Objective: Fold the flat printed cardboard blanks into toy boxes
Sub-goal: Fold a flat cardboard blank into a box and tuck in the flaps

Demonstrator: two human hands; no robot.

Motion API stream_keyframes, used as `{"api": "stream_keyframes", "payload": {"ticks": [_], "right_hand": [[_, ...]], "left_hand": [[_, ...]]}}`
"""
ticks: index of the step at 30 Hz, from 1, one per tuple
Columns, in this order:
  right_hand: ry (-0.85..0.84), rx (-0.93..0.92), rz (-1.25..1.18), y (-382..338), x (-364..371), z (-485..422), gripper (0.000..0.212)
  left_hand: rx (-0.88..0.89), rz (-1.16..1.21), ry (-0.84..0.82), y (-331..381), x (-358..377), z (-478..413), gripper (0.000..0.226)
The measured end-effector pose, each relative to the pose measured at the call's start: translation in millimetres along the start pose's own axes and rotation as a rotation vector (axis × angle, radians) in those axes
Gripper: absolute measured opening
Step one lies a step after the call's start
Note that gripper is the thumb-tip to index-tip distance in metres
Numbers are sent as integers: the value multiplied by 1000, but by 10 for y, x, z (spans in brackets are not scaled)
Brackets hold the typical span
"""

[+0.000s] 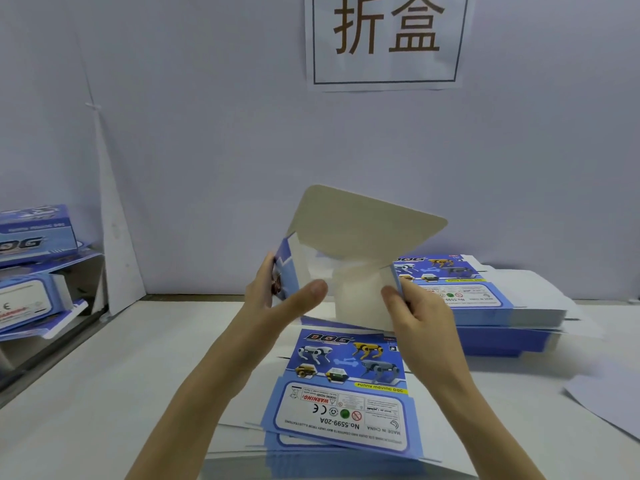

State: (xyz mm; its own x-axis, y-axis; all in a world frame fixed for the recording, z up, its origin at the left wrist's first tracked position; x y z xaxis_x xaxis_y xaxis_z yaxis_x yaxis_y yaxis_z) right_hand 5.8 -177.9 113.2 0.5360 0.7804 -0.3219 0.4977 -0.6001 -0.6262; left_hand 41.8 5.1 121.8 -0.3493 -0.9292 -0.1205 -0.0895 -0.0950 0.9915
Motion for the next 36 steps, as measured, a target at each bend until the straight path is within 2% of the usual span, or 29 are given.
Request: {"api": "stream_keyframes", "payload": {"ticks": [1,4,5,8,10,12,16,18,20,21,24,26,28,30,31,34,36], "right_hand": [[-6,-11,8,-3,16,6,41],[11,-15,-49,-6,71,27,40],[26,-21,-65,-15,79,33,42],[46,-69,-96,-64,80,39,39],[40,-84,-129,-100,71,37,28],[52,-97,-95,-107,68,32,28],[109,-115,138,-109,89,72,49],[75,-38,103,-47,123,85,46],[-1,72,14,21,127,59,31],[-59,152,-62,48,129,42,16],[-197,357,-287,139,142,57,18],[-198,369,-372,126,146,69,13],[-172,328,-298,127,145,66,11],[-117,336,-252,136,155,70,18],[-81,383,-306,135,164,71,20],[-44,448,-430,115,169,69,20],[-106,421,-443,94,155,52,23]], "left_hand": [[-5,6,14,5,-21,4,111],[-13,-37,79,-15,-82,-8,127],[-12,-61,99,-25,-88,-13,118],[23,-147,158,-82,-51,-33,63],[39,-280,306,-114,-27,-35,44],[93,-400,477,-99,-11,-4,45],[124,-659,713,-97,-17,23,38],[203,-677,751,-61,-6,65,38],[298,-691,770,-11,-16,103,37],[324,-710,768,-6,-36,98,37],[351,-718,691,-6,-117,57,41],[390,-650,615,22,-134,68,54],[411,-500,551,32,-137,71,72],[413,-324,484,45,-131,78,85],[456,-312,452,58,-121,91,90],[602,-602,326,66,-46,105,107],[602,-790,270,22,-9,80,119]]}}
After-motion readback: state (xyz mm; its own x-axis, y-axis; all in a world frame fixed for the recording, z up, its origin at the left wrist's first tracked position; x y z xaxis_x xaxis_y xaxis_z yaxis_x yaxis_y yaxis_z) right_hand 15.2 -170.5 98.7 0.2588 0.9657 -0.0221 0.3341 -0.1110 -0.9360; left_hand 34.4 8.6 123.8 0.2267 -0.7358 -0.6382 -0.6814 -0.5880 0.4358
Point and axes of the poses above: each hand's wrist, its own z-axis away from the middle knuckle, its own x-axis out of the palm, y = z × x, the point moved 4 cm from there along -z, towards the middle knuckle, and after that the axes turned 13 degrees about -x, right-handed, at the moved point
